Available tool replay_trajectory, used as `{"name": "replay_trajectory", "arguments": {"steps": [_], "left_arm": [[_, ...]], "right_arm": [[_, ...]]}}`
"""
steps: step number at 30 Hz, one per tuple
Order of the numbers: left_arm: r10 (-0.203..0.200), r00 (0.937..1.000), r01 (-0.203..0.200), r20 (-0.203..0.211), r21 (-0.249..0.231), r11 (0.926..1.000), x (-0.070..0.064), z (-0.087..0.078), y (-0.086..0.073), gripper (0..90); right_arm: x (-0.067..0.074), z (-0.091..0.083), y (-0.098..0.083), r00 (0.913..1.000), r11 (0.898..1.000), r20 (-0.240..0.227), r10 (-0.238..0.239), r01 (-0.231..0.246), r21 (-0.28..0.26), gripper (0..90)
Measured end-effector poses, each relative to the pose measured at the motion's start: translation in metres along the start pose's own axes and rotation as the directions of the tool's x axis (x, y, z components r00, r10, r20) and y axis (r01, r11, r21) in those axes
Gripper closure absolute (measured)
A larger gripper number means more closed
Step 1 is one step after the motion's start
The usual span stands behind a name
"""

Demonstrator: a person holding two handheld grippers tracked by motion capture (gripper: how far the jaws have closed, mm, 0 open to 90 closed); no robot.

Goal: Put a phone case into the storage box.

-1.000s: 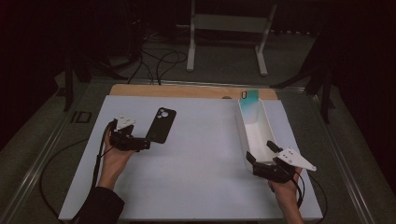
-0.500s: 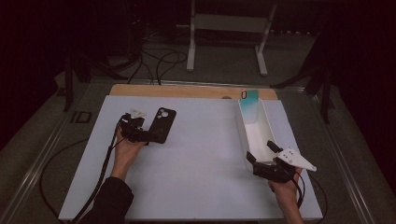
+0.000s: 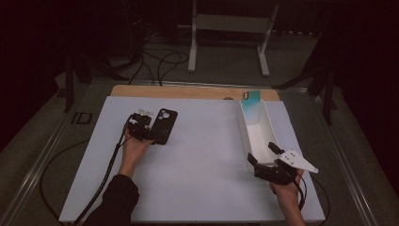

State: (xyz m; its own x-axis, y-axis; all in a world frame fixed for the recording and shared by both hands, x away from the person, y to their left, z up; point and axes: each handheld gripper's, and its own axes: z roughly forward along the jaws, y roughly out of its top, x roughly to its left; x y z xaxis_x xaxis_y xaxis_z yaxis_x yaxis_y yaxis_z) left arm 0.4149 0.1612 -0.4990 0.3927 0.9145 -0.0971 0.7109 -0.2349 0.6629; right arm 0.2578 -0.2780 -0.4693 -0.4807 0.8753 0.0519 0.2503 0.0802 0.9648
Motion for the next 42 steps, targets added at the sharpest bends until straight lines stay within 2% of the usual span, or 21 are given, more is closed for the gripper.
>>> {"name": "replay_trajectory", "arguments": {"steps": [1,6,7,11,12,18,22,23,29,37,42], "left_arm": [[0.006,0.9999,-0.006,-0.008,0.020,0.9998,-0.001,0.005,0.002,0.3],[0.008,0.9999,-0.007,-0.011,0.046,0.9989,-0.004,0.013,0.005,0.3],[0.007,0.9996,-0.006,-0.026,0.060,0.9982,-0.006,0.019,0.005,0.3],[0.004,0.9996,-0.002,-0.028,0.072,0.9974,-0.007,0.023,0.006,0.3],[0.012,0.9994,-0.008,-0.032,0.102,0.9947,-0.008,0.030,0.005,0.3],[0.000,0.9988,0.006,-0.049,0.129,0.9916,-0.008,0.039,0.003,0.5],[0.017,0.9978,-0.008,-0.064,0.137,0.9905,-0.009,0.038,0.002,3.7],[0.042,0.9964,-0.030,-0.074,0.147,0.9887,-0.010,0.037,0.002,4.6],[0.033,0.9964,-0.018,-0.079,0.174,0.9846,-0.011,0.036,0.003,7.2],[0.045,0.9963,-0.032,-0.073,0.174,0.9843,-0.011,0.033,0.002,11.9],[0.036,0.9960,-0.022,-0.082,0.167,0.9857,-0.013,0.031,0.001,14.8]], "right_arm": [[0.000,0.000,0.000,1.0000,1.000,-0.003,-0.001,0.001,0.000,8.0],[0.000,0.000,0.000,1.0000,1.000,-0.002,0.001,-0.001,0.001,8.0],[0.000,0.000,0.000,1.0000,1.000,-0.002,0.003,-0.003,0.001,8.0],[0.000,0.000,-0.001,1.0000,1.000,-0.004,0.005,-0.005,0.003,7.9],[0.000,0.000,-0.001,1.0000,1.000,-0.004,0.005,-0.005,0.003,8.0],[-0.001,0.000,-0.001,1.0000,1.000,-0.005,0.007,-0.007,0.002,7.9],[-0.001,0.000,-0.001,1.0000,1.000,-0.002,0.008,-0.008,0.002,7.9],[-0.001,0.000,-0.001,1.0000,1.000,-0.001,0.008,-0.008,0.002,7.9],[-0.001,-0.001,-0.001,1.0000,1.000,0.000,0.007,-0.007,0.001,8.0],[-0.001,-0.001,-0.001,1.0000,1.000,0.001,0.005,-0.005,0.000,8.0],[0.000,-0.001,-0.001,1.0000,1.000,0.000,0.006,-0.006,0.002,8.0]]}}
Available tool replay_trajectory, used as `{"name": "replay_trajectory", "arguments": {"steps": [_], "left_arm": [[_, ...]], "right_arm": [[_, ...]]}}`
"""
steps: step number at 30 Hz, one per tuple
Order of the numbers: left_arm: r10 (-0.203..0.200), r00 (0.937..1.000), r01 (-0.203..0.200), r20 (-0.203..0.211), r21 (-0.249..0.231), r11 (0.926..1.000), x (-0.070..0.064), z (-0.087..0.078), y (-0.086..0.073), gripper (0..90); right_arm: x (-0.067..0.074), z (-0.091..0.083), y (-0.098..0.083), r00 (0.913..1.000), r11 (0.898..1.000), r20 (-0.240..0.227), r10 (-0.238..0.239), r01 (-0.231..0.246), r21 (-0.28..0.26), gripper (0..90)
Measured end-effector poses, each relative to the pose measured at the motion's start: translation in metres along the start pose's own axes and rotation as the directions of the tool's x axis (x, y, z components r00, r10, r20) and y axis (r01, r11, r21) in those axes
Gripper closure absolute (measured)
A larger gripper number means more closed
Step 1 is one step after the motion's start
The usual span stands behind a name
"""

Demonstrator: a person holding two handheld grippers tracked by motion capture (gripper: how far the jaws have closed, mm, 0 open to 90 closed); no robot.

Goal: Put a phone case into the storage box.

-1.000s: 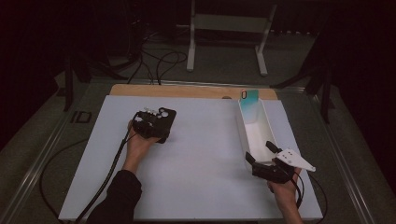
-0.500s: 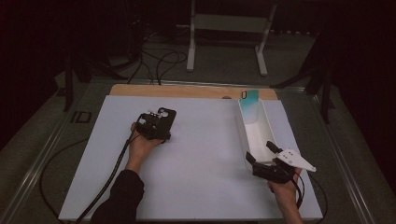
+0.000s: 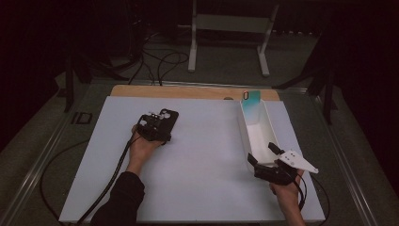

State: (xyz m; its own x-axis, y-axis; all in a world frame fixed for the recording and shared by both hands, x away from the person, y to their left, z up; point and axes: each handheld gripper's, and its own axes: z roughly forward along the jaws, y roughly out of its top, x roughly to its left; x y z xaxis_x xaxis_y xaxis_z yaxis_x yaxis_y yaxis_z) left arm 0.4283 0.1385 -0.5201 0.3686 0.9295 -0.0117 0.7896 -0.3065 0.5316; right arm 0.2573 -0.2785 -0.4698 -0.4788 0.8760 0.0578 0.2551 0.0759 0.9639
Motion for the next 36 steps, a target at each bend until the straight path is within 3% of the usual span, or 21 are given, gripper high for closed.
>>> {"name": "replay_trajectory", "arguments": {"steps": [5,15,20,25,29,31,36], "left_arm": [[0.033,0.9990,-0.032,0.029,-0.005,0.9995,0.000,-0.007,-0.004,16.9],[0.057,0.9980,-0.056,0.028,-0.056,0.9969,0.000,-0.023,-0.012,17.6],[0.059,0.9976,-0.053,0.037,-0.140,0.9887,0.000,-0.049,-0.021,17.4],[0.073,0.9955,-0.058,0.060,-0.221,0.9735,-0.003,-0.072,-0.029,17.2],[0.105,0.9925,-0.084,0.063,-0.268,0.9597,-0.010,-0.086,-0.038,16.9],[0.116,0.9913,-0.095,0.062,-0.282,0.9547,-0.013,-0.092,-0.042,16.9],[0.147,0.9876,-0.122,0.055,-0.323,0.9385,-0.021,-0.104,-0.050,16.7]], "right_arm": [[0.000,0.000,0.000,1.0000,1.000,-0.003,0.003,-0.003,-0.002,8.0],[0.000,0.001,0.001,1.0000,1.000,-0.002,0.003,-0.003,0.000,8.0],[0.001,0.001,0.003,1.0000,1.000,-0.006,0.002,-0.002,0.002,8.0],[0.002,0.002,0.006,0.9997,1.000,-0.025,0.004,-0.004,0.025,8.0],[0.002,0.004,0.012,0.9986,0.999,-0.047,0.022,-0.020,0.049,7.9],[0.002,0.004,0.015,0.9989,0.998,-0.039,0.025,-0.023,0.060,7.9],[0.000,0.006,0.020,0.9973,0.997,-0.067,0.029,-0.023,0.077,7.0]]}}
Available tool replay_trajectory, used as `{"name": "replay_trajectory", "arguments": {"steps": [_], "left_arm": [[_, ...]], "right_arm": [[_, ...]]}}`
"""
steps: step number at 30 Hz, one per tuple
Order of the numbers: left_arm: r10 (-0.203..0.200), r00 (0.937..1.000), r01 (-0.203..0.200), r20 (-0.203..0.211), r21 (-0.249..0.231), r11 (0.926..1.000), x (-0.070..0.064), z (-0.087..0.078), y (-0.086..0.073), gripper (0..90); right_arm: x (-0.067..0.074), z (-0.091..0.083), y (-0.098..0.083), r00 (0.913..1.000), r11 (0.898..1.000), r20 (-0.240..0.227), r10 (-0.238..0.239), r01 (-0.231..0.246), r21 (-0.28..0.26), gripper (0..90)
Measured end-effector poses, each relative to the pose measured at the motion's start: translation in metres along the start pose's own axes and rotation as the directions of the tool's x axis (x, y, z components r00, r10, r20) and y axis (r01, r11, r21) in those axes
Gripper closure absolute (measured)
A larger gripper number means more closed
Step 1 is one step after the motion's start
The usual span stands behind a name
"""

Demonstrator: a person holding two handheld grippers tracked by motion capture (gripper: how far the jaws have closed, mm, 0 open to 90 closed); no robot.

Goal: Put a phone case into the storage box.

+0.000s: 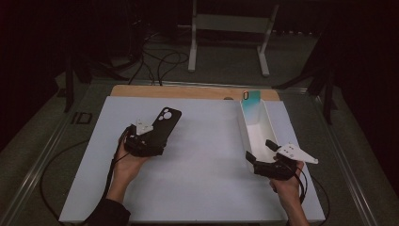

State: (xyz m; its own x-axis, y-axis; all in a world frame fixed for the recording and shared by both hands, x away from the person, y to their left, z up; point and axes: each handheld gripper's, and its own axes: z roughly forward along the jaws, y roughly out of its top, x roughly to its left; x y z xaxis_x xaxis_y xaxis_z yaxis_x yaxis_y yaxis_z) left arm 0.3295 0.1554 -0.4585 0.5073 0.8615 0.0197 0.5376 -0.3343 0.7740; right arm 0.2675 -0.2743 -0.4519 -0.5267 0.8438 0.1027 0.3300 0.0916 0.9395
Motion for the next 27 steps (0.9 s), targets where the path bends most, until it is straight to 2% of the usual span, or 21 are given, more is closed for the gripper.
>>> {"name": "replay_trajectory", "arguments": {"steps": [12,14,16,21,22,23,27], "left_arm": [[0.060,0.9974,-0.055,0.041,-0.095,0.9940,-0.021,-0.024,0.003,16.4],[0.065,0.9968,-0.060,0.047,-0.099,0.9933,-0.022,-0.025,0.003,16.3],[0.089,0.9943,-0.082,0.058,-0.112,0.9903,-0.026,-0.027,0.004,16.2],[0.091,0.9938,-0.083,0.064,-0.119,0.9894,-0.028,-0.029,0.005,16.2],[0.110,0.9902,-0.097,0.086,-0.140,0.9854,-0.034,-0.033,0.009,16.2],[0.114,0.9895,-0.100,0.090,-0.144,0.9845,-0.036,-0.034,0.009,16.2],[0.133,0.9860,-0.115,0.101,-0.164,0.9796,-0.044,-0.036,0.011,16.2]], "right_arm": [[0.009,0.015,0.033,0.9965,0.999,-0.081,-0.021,0.023,0.022,7.0],[0.009,0.016,0.035,0.9959,1.000,-0.088,-0.022,0.023,0.018,7.0],[0.010,0.019,0.042,0.9938,0.999,-0.109,-0.021,0.024,0.022,7.1],[0.014,0.022,0.047,0.9922,0.999,-0.122,-0.025,0.029,0.030,7.1],[0.014,0.022,0.047,0.9922,0.999,-0.122,-0.025,0.029,0.030,7.1],[0.021,0.029,0.055,0.9873,0.997,-0.153,-0.044,0.052,0.049,7.1],[0.029,0.037,0.059,0.9817,0.996,-0.185,-0.043,0.056,0.064,7.1]]}}
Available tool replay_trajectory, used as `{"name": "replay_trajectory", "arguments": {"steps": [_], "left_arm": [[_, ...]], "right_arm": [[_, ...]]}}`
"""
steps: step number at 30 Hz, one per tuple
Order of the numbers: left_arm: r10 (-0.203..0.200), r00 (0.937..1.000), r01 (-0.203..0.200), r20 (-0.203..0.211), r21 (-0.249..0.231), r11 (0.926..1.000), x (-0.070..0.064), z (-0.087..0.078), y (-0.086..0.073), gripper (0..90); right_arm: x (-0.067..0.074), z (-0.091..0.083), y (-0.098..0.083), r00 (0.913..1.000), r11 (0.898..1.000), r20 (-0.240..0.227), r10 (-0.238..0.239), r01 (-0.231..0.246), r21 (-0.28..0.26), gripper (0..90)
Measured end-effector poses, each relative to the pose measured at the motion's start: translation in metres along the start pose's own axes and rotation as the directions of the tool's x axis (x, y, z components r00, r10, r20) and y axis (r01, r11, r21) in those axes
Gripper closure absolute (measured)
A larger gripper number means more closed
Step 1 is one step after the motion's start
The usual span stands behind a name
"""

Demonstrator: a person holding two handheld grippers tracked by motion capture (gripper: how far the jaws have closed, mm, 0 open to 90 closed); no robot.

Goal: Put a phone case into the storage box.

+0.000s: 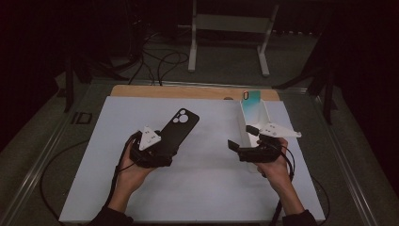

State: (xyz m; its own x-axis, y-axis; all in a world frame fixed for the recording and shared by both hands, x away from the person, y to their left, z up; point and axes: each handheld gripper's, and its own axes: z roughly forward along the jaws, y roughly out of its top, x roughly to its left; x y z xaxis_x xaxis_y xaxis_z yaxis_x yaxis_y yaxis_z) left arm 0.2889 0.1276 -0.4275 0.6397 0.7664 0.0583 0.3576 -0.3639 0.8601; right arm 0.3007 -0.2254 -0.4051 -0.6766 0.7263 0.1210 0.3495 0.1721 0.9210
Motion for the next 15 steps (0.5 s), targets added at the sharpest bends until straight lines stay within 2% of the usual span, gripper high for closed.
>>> {"name": "replay_trajectory", "arguments": {"steps": [9,15], "left_arm": [[0.041,0.9977,-0.039,0.054,-0.033,0.9987,-0.019,-0.001,0.008,16.2],[0.064,0.9939,-0.060,0.089,-0.047,0.9971,-0.030,0.002,0.011,16.2]], "right_arm": [[0.010,0.020,0.008,0.9966,0.999,-0.077,0.029,-0.028,0.020,7.1],[0.016,0.033,0.014,0.9860,0.997,-0.149,0.073,-0.067,0.047,7.8]]}}
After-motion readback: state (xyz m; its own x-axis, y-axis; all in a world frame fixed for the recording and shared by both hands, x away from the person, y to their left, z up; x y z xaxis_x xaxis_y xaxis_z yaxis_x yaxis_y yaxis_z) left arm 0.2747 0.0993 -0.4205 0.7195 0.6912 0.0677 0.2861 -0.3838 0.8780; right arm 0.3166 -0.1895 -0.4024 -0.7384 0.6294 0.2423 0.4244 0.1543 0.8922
